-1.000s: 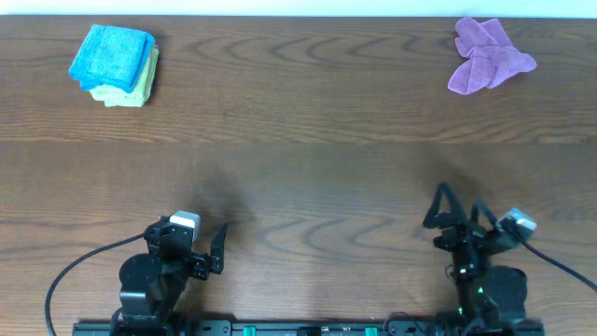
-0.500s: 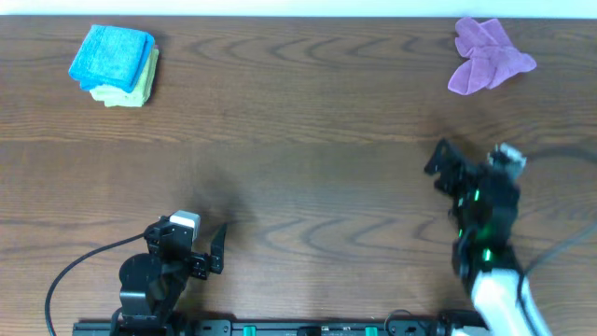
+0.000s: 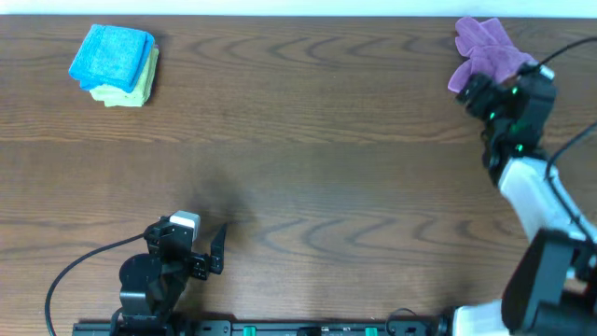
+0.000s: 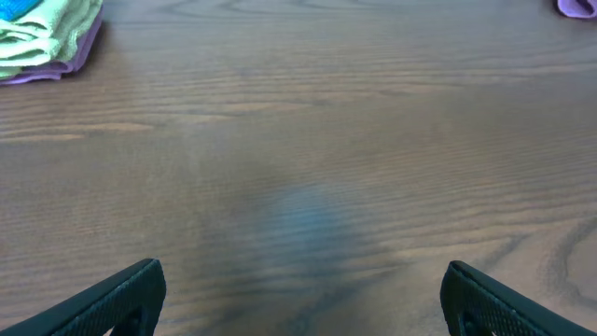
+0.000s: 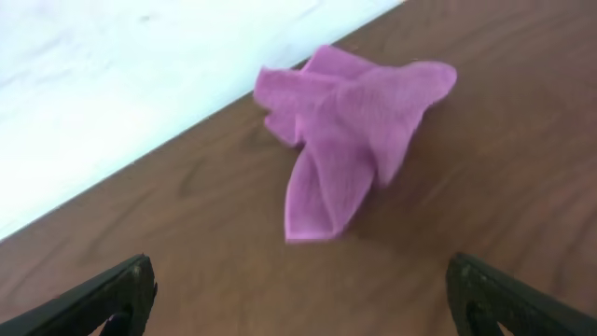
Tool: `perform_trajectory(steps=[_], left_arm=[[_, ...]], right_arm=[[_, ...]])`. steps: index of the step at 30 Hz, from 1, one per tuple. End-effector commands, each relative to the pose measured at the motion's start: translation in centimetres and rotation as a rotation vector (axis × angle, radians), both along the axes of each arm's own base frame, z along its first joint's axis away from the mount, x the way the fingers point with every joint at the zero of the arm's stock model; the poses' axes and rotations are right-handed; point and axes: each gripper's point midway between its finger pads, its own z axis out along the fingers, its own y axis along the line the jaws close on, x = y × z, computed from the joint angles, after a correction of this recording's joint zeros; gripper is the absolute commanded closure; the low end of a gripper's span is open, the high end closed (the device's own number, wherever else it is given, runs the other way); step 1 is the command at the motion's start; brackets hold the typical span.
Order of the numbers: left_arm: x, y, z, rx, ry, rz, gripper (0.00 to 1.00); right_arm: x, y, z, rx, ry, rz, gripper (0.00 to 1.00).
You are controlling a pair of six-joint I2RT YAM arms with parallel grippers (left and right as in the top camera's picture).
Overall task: Fold the cloth
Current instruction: 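Reach the right gripper to the crumpled purple cloth and grasp it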
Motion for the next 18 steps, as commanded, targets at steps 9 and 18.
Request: perform_trajectory(steps=[9,18], left_arm=[[0.0,0.1,-0.6,0.0,0.01,0.006,0.05],[0.0,0.1,-0.6,0.0,0.01,0.006,0.05]], right_arm=[[6.3,-6.1,-3.8,-0.005,0.076,-0.073,0.01],[8.3,-8.8,-9.8,-0.003,0.147,-0.11,0.01]])
